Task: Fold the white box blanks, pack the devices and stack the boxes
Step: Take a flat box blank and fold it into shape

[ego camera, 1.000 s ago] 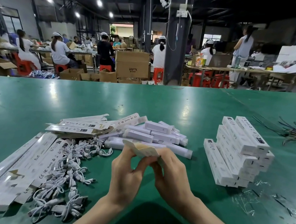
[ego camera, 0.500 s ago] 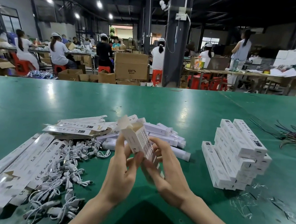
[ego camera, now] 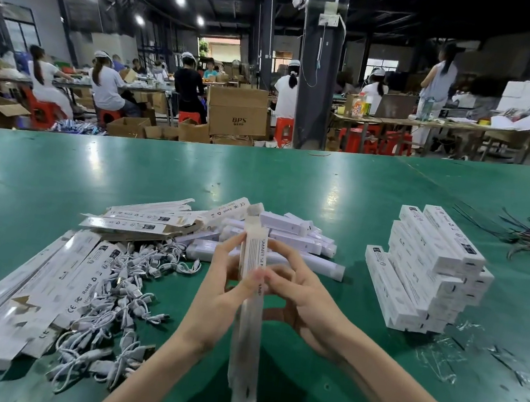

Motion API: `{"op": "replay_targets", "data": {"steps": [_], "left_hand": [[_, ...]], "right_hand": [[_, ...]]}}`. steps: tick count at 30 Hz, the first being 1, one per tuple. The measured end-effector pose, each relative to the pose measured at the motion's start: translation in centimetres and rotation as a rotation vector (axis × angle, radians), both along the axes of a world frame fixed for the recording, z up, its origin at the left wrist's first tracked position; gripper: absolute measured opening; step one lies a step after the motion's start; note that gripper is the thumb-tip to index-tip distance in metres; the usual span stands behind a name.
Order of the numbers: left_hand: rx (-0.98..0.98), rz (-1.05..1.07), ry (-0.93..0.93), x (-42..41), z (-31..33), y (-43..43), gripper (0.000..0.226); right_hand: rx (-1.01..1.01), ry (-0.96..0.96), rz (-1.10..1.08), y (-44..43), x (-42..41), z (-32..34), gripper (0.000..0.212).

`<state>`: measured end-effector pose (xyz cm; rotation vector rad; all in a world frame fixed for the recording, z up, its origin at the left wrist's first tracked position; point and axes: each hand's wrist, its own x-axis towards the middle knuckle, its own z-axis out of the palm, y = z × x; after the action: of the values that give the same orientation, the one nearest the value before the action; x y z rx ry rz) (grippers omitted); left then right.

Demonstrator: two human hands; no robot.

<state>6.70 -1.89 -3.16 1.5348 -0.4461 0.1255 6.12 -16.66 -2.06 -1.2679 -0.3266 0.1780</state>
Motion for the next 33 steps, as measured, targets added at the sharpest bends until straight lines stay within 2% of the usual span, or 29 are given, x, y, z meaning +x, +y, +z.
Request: {"op": "replay_targets", "data": {"steps": [4, 12, 23, 29, 33], "left_hand": [[0.094, 0.093, -0.031, 0.4, -0.6, -0.1, 0.035], [0.021, 0.041, -0.025, 0.5, -0.3, 0.3, 0.048], [-0.038, 0.002, 0.091, 0.4, 0.9, 1.1, 0.014], [-0.044, -0.016, 0.119, 0.2, 0.8, 0.9, 0.008], [-0.061, 0.013, 0.172, 0.4, 1.1, 1.2, 0.021]], "right_hand": [[-0.022, -0.019, -0.067, 0.0, 0.3, -0.7, 0.047], [-0.102, -0.076, -0.142, -0.2, 0.5, -0.8, 0.045], [-0.091, -0.050, 0.033, -0.2, 0.0, 0.1, 0.044], [-0.135, -0.001, 0.114, -0.3, -0.3, 0.0, 0.039], [-0.185, 0.001, 0.142, -0.2, -0.3, -0.4, 0.042]]}}
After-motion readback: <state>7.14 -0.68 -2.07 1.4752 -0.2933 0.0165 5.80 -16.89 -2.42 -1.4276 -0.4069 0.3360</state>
